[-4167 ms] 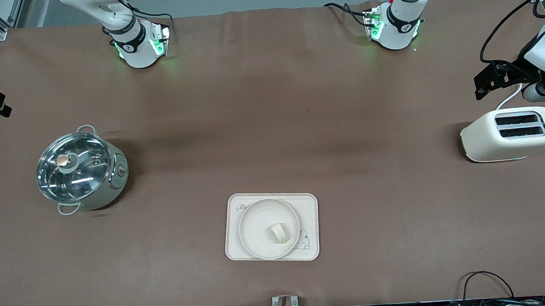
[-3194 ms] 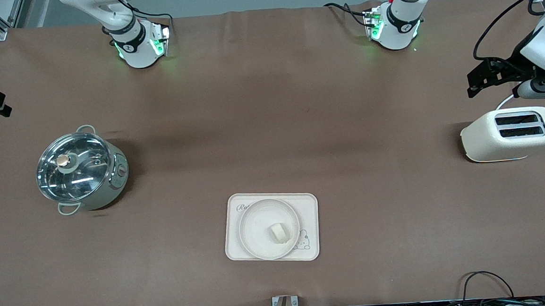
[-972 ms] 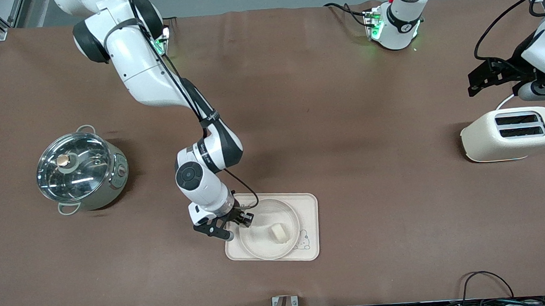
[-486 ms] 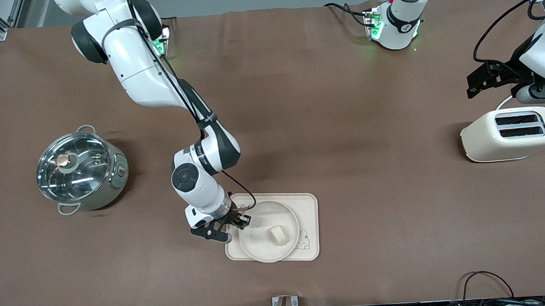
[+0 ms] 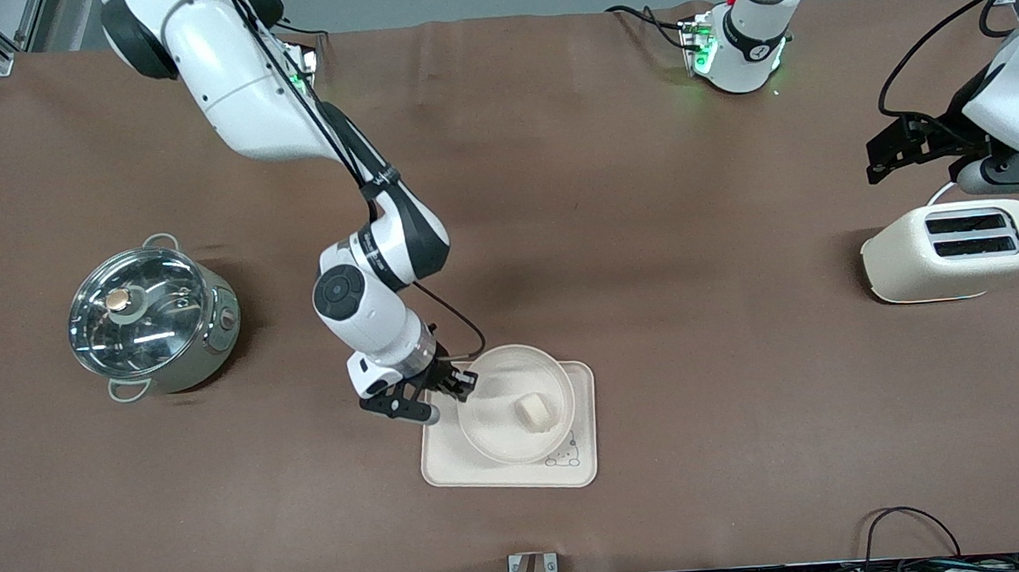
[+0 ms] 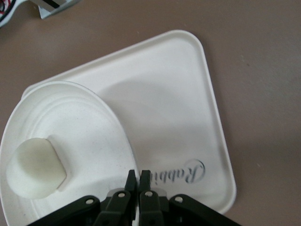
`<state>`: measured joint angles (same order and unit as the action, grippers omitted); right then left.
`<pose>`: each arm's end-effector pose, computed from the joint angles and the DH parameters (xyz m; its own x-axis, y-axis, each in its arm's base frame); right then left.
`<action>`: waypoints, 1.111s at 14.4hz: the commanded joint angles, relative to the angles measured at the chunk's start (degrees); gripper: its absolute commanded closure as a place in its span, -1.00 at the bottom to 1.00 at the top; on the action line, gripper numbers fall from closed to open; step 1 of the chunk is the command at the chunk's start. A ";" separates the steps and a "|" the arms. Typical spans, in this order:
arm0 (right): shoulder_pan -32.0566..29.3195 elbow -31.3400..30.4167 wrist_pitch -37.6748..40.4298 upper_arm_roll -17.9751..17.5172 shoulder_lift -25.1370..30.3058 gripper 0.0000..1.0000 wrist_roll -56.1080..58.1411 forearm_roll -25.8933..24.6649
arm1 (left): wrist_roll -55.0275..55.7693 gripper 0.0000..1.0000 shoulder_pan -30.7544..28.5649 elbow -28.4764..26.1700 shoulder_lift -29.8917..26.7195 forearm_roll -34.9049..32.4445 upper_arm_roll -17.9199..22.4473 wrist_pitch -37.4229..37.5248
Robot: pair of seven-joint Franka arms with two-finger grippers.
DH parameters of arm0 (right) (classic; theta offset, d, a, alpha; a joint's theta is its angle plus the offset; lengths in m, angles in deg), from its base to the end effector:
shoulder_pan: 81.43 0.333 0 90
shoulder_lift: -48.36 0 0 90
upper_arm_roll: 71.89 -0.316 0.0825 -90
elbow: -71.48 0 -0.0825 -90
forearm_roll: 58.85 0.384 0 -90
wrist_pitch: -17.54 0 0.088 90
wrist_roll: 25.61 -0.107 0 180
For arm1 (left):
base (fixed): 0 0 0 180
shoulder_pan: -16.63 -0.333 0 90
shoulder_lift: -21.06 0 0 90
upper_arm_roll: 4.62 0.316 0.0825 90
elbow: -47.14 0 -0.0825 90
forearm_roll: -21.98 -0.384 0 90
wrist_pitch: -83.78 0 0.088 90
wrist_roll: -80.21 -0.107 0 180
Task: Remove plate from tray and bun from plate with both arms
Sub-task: 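Lift the plate off the tray and set it beside the tray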
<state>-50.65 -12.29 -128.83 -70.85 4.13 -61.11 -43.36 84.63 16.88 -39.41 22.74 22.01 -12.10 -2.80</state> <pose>0.6515 0.3712 0.2564 0.9430 -0.3085 0.1244 -0.2534 -0.9085 -0.3322 0.5529 -0.0739 0.6314 0.9979 -0.0578 -0.0288 -0.0577 -0.9983 0.0021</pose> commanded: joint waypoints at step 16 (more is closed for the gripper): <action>2.71 -40.87 -27.39 -9.92 15.94 -1.00 -3.35 1.30 | 36.24 -1.00 4.39 -4.25 12.63 -0.03 -12.20 -13.41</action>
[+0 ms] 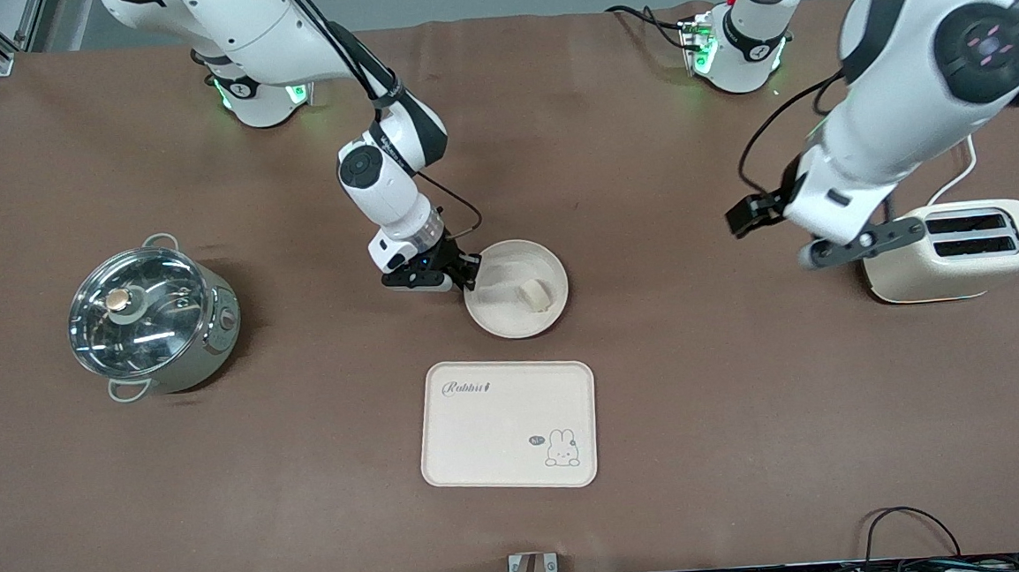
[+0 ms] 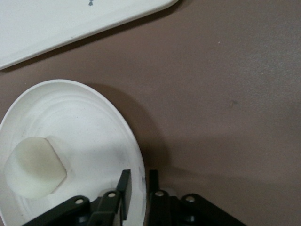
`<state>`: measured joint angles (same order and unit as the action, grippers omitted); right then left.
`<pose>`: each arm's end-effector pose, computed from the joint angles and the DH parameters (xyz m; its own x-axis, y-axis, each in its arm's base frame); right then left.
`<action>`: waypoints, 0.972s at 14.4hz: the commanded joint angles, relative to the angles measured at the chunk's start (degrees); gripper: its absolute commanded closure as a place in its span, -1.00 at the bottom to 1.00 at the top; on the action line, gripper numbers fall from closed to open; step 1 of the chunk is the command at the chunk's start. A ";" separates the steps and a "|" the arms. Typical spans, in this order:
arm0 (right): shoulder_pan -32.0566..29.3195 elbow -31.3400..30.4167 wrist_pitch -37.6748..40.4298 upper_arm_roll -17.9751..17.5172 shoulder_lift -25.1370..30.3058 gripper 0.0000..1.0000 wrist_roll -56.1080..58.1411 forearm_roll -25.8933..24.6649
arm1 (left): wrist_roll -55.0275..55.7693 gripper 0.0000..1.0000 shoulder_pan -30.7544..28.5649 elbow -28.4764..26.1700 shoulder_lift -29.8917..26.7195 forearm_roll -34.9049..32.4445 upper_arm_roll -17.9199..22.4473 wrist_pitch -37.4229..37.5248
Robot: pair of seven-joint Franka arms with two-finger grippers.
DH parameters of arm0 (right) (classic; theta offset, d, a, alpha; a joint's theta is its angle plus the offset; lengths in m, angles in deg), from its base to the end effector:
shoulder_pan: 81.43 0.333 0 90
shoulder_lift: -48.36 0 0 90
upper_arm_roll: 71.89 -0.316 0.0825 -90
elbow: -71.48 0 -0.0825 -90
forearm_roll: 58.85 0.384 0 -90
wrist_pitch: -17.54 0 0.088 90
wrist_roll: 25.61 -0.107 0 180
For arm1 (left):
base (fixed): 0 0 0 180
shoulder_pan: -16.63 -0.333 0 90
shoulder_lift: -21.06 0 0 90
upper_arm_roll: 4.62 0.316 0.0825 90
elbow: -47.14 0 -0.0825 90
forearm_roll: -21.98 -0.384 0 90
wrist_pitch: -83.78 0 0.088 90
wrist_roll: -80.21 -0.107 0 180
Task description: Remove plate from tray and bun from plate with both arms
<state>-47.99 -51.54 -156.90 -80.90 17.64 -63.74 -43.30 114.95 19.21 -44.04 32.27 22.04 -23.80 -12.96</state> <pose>0.4533 0.3849 0.1864 0.9605 -0.2460 0.1302 -0.1871 -0.9171 -0.3521 0.5723 -0.2120 0.5161 0.9679 0.2263 -0.1091 0.2280 -0.9737 0.0033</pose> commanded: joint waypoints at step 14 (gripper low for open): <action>-15.93 33.63 52.60 13.57 4.25 -1.00 20.44 -4.12 | 58.76 -1.00 22.81 0.38 26.22 -5.15 -0.33 -30.17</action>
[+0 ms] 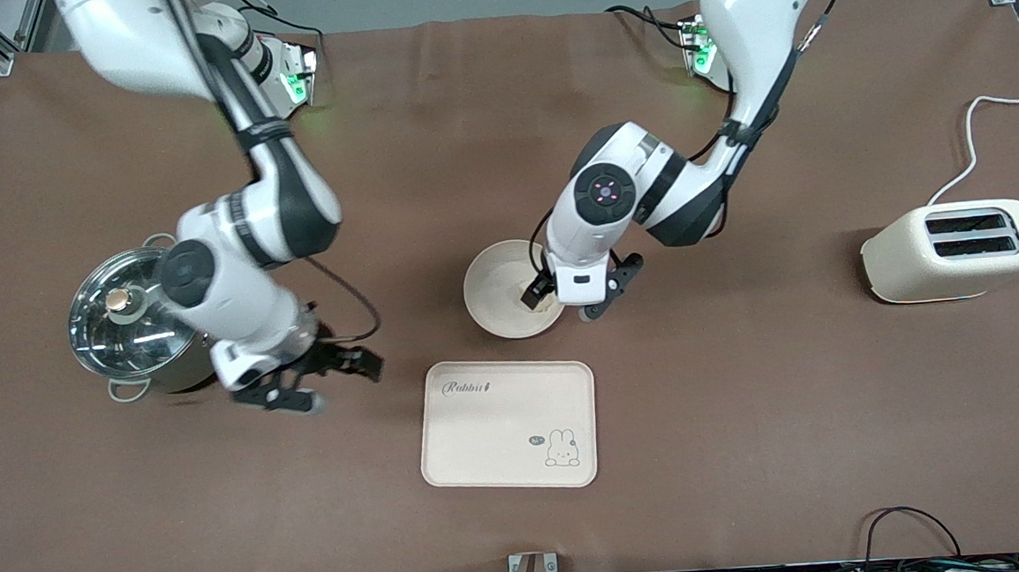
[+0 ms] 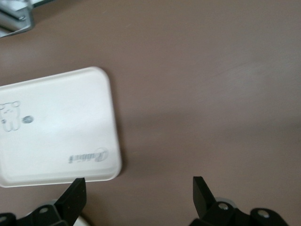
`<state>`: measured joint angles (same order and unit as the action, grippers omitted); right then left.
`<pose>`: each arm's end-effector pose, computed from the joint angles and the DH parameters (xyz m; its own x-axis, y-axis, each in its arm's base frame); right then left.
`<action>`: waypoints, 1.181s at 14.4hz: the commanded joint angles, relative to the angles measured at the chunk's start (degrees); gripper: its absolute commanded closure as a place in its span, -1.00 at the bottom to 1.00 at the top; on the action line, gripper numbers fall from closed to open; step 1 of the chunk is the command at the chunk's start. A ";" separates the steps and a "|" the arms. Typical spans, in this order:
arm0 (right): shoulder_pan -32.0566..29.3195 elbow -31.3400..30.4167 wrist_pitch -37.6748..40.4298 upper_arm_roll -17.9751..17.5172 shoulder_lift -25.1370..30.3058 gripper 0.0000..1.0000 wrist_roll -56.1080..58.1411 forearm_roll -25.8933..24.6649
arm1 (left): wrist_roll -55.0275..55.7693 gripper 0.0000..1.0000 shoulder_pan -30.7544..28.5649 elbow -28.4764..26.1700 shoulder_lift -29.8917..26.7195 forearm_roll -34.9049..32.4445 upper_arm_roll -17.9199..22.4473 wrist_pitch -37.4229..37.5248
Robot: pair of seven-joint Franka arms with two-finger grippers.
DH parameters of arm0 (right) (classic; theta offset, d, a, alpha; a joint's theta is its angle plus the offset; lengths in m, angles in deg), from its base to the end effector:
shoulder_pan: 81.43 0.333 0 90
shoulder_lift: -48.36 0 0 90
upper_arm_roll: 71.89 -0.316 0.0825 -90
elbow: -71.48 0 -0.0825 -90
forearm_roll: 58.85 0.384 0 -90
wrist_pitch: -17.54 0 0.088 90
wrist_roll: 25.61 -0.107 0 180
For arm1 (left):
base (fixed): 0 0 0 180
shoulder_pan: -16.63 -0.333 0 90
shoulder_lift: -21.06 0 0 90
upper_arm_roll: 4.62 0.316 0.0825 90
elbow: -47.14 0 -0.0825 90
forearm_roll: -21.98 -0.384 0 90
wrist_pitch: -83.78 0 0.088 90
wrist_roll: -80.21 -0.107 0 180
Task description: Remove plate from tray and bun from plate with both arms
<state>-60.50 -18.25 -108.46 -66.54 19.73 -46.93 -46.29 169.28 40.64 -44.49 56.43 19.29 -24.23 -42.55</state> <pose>0.6721 0.2052 0.3683 0.9762 -0.2069 0.0655 -0.1919 -0.9640 -0.1842 0.5261 -0.4539 0.2896 0.6702 0.7256 -0.1562 0.7369 -0.6756 0.0233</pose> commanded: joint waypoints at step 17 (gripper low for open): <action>-17.42 0.87 32.21 -0.70 28.11 -1.00 9.98 -15.62 | 13.76 0.47 3.68 1.27 7.63 -11.81 0.54 -8.05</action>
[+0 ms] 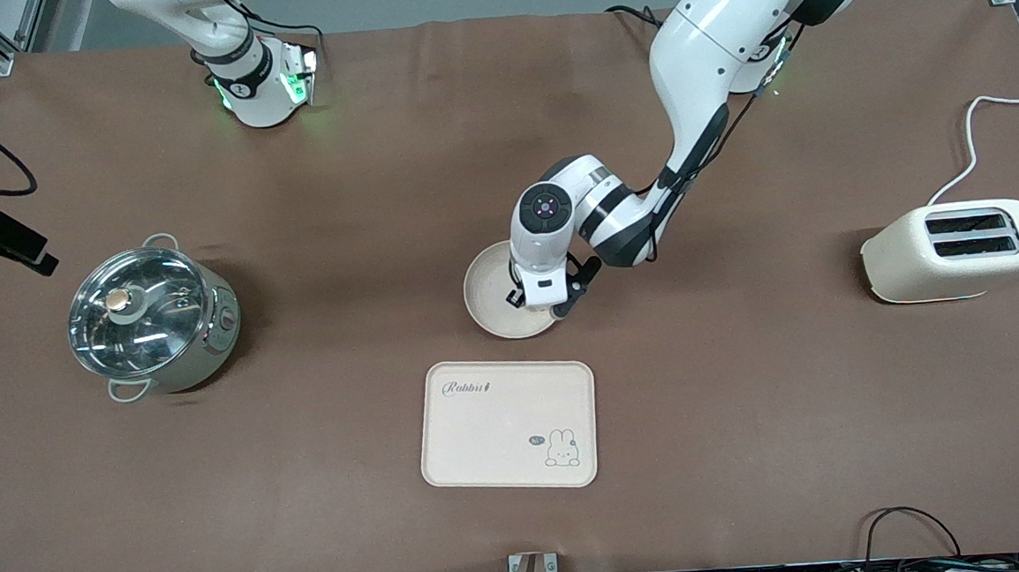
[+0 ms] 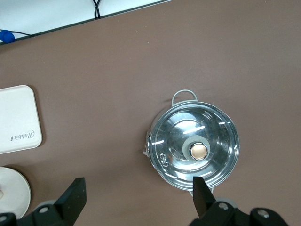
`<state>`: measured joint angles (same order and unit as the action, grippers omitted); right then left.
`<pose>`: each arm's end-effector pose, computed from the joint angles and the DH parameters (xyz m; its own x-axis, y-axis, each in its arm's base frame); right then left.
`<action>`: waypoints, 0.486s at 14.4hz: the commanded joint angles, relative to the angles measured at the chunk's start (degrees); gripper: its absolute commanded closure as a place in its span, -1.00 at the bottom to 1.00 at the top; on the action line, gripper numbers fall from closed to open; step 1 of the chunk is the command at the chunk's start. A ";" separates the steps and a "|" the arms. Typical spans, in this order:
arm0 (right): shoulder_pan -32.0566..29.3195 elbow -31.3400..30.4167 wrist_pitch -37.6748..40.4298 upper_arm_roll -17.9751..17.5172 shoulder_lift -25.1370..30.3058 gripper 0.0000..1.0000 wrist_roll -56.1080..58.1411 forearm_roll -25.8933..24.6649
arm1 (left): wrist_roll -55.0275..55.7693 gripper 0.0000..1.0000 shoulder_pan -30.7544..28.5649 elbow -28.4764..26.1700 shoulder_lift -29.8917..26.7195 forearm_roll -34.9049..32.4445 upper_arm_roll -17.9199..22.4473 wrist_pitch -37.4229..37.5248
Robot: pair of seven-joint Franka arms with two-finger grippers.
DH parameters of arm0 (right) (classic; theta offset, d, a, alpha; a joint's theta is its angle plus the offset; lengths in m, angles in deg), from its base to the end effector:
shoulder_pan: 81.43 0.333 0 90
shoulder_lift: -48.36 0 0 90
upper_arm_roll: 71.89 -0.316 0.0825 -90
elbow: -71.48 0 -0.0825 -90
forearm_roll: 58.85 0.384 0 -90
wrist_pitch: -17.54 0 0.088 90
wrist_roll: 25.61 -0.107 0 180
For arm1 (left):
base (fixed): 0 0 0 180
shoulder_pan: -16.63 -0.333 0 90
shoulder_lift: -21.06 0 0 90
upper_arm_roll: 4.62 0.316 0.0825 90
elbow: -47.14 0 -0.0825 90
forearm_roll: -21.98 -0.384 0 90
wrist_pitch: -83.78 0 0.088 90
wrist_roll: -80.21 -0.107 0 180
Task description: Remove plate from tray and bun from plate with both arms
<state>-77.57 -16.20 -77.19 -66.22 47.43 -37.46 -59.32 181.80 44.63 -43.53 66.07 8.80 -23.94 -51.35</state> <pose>0.5681 -0.0183 0.6425 0.9661 -0.2351 0.1064 -0.2352 -0.9719 -0.0123 0.5015 -0.4902 0.1968 0.6335 0.7700 -0.0758 0.7733 -0.6334 0.0290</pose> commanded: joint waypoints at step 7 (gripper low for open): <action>0.01 -1.27 7.09 -1.45 0.67 -1.00 2.97 -5.68 | -7.69 0.48 -11.54 2.07 -10.29 -1.40 0.25 12.69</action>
<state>-77.51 -16.40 -70.55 -66.94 47.18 -35.08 -64.01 178.37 37.78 -39.99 57.78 8.24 -23.49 -41.17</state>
